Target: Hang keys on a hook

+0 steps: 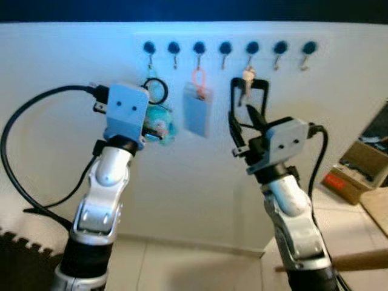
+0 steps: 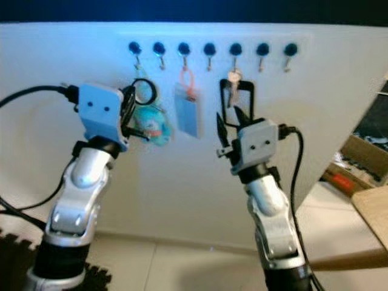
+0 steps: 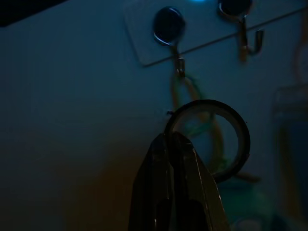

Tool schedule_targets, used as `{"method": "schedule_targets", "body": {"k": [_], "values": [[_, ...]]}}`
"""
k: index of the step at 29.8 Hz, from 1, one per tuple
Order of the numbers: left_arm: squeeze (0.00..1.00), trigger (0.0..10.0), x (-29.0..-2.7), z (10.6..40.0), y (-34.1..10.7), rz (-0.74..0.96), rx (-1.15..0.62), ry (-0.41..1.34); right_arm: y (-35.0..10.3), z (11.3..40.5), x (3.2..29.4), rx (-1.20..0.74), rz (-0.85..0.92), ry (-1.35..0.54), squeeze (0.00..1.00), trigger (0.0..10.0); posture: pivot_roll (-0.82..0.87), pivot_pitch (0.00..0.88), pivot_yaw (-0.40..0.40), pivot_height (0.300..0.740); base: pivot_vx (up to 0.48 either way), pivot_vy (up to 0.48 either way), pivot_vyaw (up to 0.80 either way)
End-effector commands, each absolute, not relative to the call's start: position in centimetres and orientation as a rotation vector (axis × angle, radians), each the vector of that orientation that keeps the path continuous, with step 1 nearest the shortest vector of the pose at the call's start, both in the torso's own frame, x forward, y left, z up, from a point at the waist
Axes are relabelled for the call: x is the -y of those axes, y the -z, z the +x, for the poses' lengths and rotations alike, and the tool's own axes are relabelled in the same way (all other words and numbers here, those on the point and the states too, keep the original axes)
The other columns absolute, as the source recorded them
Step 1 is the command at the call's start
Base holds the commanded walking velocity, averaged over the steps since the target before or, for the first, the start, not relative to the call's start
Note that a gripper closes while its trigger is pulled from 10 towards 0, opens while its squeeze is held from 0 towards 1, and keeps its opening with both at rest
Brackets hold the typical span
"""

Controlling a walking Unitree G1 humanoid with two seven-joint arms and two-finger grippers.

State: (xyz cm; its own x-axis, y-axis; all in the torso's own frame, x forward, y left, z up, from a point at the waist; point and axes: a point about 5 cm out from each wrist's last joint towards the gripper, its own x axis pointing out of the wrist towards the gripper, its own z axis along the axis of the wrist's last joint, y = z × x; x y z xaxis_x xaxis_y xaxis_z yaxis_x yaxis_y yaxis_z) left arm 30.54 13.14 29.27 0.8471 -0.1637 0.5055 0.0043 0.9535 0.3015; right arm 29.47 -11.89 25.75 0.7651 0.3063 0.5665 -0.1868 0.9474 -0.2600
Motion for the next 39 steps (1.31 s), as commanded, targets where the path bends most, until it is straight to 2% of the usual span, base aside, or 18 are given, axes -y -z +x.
{"method": "schedule_targets", "body": {"k": [1, 10, 16, 23, 30, 35, 39], "values": [[0.0, 10.0, -12.9, 29.8, -29.3, 0.301, 0.582, 0.099, -25.5, 29.4, 12.1, 0.643, -0.199, -0.266, 0.0, 10.0, 0.01, 0.175, 0.091, 0.74, 0.0, 0.0, 0.0], [0.0, 10.0, -12.5, 28.8, -30.2, 0.324, 0.676, 0.061, -25.5, 29.4, 12.1, 0.641, -0.201, -0.27, 0.0, 10.0, 0.01, 0.173, 0.086, 0.74, 0.0, 0.0, 0.0], [0.0, 10.0, -11.0, 28.5, -30.6, 0.382, 0.741, 0.06, -25.6, 29.5, 12.0, 0.644, -0.198, -0.277, 0.0, 10.0, 0.01, 0.169, 0.079, 0.74, 0.0, 0.0, 0.0], [0.0, 10.0, -9.2, 31.5, -31.2, 0.359, 0.744, 0.016, -26.7, 29.4, 10.6, 0.688, -0.179, -0.338, 0.0, 10.0, 0.0, 0.17, 0.082, 0.74, 0.0, 0.0, 0.0], [0.0, 10.0, -9.5, 33.2, -31.6, 0.37, 0.729, -0.027, -28.1, 28.9, 9.1, 0.744, -0.159, -0.399, 0.0, 10.0, -0.01, 0.172, 0.089, 0.74, 0.0, 0.0, 0.0], [0.0, 10.0, -9.6, 33.4, -31.3, 0.38, 0.717, -0.03, -28.4, 28.8, 9.0, 0.755, -0.153, -0.401, 0.0, 10.0, -0.01, 0.173, 0.087, 0.74, 0.0, 0.0, 0.0], [0.0, 10.0, -10.7, 33.9, -30.1, 0.394, 0.682, -0.071, -28.8, 28.8, 8.9, 0.765, -0.145, -0.405, 0.0, 10.0, -0.01, 0.173, 0.085, 0.74, 0.0, 0.0, 0.0]]}}
